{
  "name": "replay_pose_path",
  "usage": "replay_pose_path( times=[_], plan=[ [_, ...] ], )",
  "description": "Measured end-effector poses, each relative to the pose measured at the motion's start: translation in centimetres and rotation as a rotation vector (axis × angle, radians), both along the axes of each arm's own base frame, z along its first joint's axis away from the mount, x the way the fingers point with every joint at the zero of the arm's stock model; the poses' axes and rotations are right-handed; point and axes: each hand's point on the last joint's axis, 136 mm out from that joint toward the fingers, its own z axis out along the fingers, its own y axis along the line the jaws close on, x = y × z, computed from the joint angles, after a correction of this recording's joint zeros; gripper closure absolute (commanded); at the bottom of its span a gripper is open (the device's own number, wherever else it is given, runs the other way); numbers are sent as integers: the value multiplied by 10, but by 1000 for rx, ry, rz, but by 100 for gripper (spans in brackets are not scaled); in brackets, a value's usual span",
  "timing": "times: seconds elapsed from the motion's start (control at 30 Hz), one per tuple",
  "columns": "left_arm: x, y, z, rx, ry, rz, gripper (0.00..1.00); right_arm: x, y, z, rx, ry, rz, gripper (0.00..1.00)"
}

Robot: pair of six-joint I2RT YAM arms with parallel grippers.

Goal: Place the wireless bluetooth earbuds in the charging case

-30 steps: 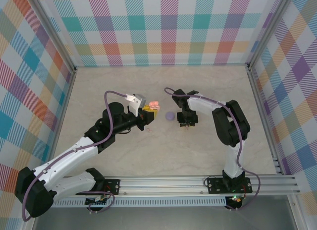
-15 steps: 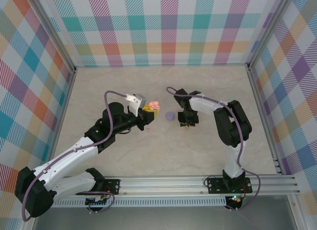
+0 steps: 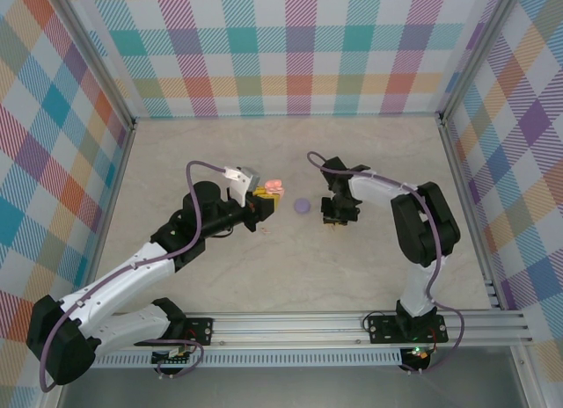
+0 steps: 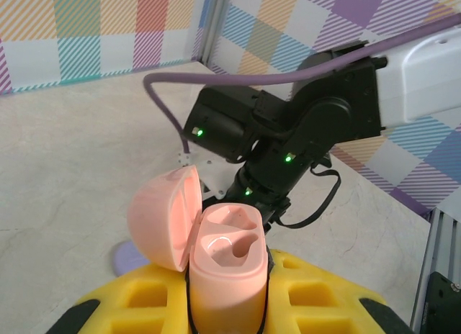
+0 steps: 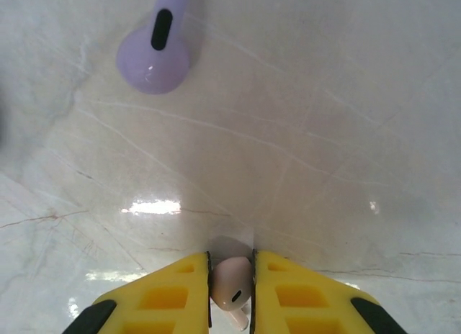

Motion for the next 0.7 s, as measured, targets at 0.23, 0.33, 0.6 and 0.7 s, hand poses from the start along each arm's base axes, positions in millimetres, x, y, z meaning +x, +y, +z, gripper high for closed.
replay_pose_path(
  times=[0.23, 0.33, 0.6, 0.7],
  plan=[
    [16, -3, -44, 57, 105, 58, 85, -4, 0, 3, 211, -27, -65, 84],
    [23, -4, -66, 80, 157, 88, 85, -8, 4, 8, 296, -38, -75, 84],
    [36, -10, -95, 69, 227, 127, 85, -5, 32, 61, 539, -174, -21, 83],
    [36, -12, -103, 52, 233, 125, 85, -4, 40, 93, 626, -250, 12, 83]
  ],
)
